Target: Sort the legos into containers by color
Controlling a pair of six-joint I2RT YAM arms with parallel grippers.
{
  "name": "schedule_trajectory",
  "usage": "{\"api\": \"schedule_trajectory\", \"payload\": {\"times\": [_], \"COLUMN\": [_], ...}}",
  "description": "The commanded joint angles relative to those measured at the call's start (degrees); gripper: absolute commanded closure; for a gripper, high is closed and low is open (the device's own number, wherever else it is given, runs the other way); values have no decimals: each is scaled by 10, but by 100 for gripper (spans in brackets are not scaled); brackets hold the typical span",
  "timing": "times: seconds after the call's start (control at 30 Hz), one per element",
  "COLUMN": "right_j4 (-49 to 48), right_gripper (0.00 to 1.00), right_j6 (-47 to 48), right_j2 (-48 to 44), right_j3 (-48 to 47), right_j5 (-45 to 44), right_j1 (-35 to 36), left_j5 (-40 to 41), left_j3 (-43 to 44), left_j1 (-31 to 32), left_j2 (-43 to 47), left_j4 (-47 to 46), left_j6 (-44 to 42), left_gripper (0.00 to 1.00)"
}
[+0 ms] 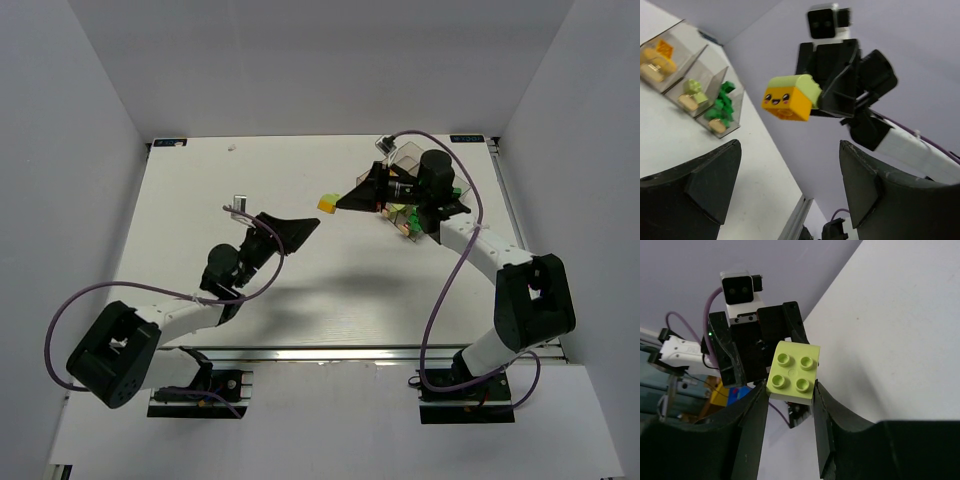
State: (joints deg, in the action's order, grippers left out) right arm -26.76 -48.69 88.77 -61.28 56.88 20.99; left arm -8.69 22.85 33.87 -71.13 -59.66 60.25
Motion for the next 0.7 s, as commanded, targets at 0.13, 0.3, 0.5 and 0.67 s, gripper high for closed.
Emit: {"api": "schedule_trajectory", "payload": {"times": [0.13, 0.3, 0.5, 0.67], "right_j4": [-114, -154, -169, -164], "right_gripper": [100, 100, 100, 100], "right_j6": [-121, -147, -158, -150], "right_j2": [4, -3, -7, -6], "right_j3": [30, 51, 62, 67], "right_j5": [28, 31, 33, 32], "right_j1": [-2, -1, 4, 10], "left_j5": [-47, -59, -66, -70], "left_j3": [3, 20, 37, 48], "left_j1": [-1, -1, -1, -1], "left_j2": [-43, -83, -125, -153], "left_j4": [-139, -173, -215, -243], "left_j6": [13, 43, 67, 87], "left_gripper": [12, 14, 20, 27]}}
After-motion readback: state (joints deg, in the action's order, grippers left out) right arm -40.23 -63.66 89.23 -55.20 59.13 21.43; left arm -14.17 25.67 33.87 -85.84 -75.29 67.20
